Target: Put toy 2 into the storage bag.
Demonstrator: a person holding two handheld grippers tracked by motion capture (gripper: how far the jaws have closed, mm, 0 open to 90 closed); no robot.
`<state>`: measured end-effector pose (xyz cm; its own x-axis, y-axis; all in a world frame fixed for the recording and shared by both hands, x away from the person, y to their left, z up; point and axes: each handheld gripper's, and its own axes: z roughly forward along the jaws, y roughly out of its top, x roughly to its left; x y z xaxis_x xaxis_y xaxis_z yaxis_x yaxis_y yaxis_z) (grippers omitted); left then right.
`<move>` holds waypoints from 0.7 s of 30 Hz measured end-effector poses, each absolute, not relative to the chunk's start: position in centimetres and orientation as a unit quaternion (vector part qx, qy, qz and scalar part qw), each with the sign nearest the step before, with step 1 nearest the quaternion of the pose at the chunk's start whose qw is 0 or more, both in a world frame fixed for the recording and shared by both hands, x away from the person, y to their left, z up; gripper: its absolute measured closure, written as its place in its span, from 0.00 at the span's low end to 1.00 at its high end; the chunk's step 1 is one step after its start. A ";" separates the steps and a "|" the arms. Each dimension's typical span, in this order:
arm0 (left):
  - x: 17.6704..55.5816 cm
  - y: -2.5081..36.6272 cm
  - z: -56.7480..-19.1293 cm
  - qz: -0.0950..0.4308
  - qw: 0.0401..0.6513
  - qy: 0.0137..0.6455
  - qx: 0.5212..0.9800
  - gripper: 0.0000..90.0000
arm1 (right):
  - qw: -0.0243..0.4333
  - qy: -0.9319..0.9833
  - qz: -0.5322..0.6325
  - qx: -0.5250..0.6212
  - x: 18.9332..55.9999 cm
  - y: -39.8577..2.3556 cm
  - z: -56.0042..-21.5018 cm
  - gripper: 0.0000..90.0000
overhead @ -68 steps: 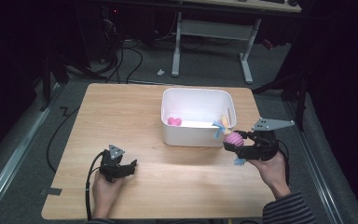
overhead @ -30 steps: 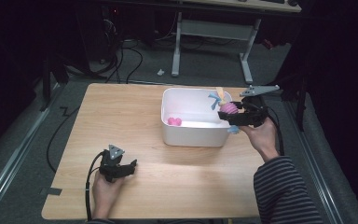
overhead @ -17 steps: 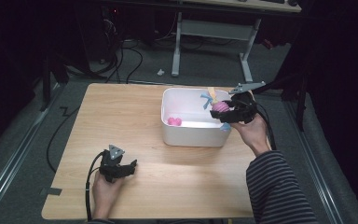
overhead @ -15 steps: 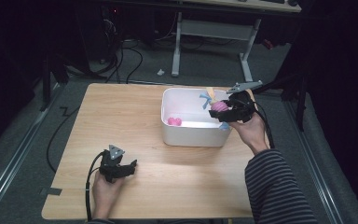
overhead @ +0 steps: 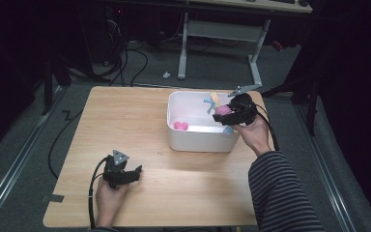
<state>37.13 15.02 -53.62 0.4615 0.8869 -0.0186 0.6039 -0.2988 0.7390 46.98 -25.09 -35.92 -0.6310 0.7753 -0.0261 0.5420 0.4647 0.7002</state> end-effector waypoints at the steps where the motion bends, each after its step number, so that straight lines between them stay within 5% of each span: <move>1: 37.1 15.0 -53.6 0.202 0.350 0.478 0.780 0.26 | 0.173 0.841 0.334 0.390 47.0 -25.0 -36.0 0.38; 21: 37.1 15.1 -53.6 0.200 0.351 0.480 0.779 0.26 | 0.154 0.864 0.320 0.358 47.0 -22.4 -37.5 0.37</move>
<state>37.14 15.09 -53.61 0.4592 0.8880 -0.0261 0.6072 -0.2922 0.7389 46.96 -22.44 -37.52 -0.6956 0.7174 -0.0371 0.5204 0.5388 0.6625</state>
